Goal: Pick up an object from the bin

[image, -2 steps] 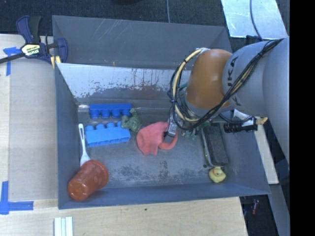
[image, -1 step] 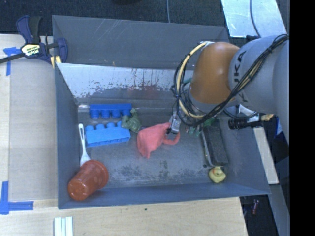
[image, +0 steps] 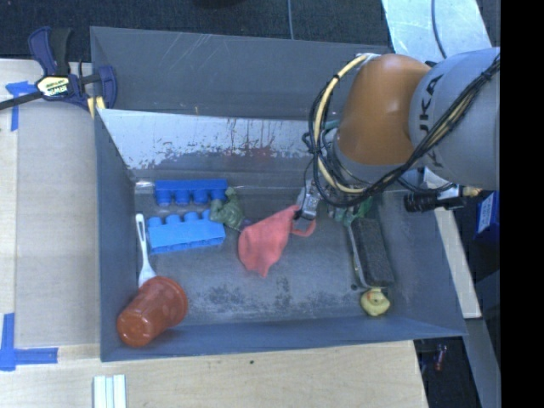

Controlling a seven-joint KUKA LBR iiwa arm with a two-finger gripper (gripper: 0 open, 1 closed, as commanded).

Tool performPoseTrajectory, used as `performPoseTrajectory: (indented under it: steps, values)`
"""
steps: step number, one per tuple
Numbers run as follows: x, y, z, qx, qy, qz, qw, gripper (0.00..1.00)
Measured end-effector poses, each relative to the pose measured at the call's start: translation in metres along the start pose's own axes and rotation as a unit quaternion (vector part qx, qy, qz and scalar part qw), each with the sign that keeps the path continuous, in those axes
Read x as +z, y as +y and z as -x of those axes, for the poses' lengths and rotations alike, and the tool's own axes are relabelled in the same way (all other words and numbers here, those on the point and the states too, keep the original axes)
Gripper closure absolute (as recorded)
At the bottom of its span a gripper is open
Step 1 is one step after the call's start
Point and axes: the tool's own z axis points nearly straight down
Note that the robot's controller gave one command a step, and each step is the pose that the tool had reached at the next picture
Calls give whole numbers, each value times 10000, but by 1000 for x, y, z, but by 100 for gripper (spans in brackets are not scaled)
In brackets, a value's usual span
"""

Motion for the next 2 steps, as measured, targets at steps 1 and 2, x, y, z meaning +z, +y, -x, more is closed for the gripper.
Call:
performPoseTrajectory:
  steps: [1, 2]
  values:
    - [-39, 0, 1, -7, 0, 1, 10000, 100]
    - [-54, 0, 2, -14, -29, 12, 10000, 100]
